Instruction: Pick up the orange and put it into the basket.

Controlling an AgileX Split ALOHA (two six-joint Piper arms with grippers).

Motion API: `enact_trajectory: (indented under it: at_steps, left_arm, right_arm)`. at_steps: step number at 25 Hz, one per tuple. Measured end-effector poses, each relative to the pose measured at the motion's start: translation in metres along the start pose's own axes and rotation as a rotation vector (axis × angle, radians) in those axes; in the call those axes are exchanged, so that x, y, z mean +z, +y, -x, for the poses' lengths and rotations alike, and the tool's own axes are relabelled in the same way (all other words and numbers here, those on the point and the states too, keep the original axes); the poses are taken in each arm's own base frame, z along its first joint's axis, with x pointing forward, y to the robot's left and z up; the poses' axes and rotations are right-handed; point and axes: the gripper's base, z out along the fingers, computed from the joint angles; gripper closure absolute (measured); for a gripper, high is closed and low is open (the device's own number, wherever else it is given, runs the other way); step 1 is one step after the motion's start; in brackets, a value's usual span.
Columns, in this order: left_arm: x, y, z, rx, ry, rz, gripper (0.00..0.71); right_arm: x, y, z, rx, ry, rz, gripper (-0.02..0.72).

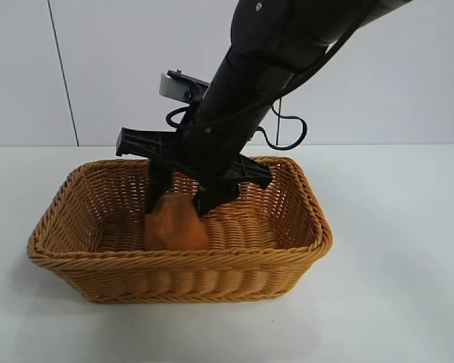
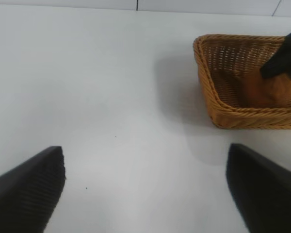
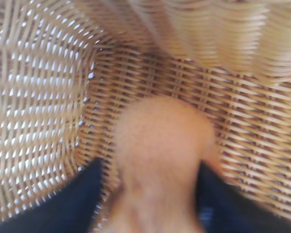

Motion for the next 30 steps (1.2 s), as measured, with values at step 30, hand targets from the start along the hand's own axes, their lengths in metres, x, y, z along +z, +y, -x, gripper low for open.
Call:
enact_trajectory:
  at_steps: [30]
  left_arm:
    - [0.000,0.000,0.000,0.000,0.000,0.000,0.067]
  right_arm:
    - [-0.164,-0.183,0.084,0.178,-0.023,-0.430,0.043]
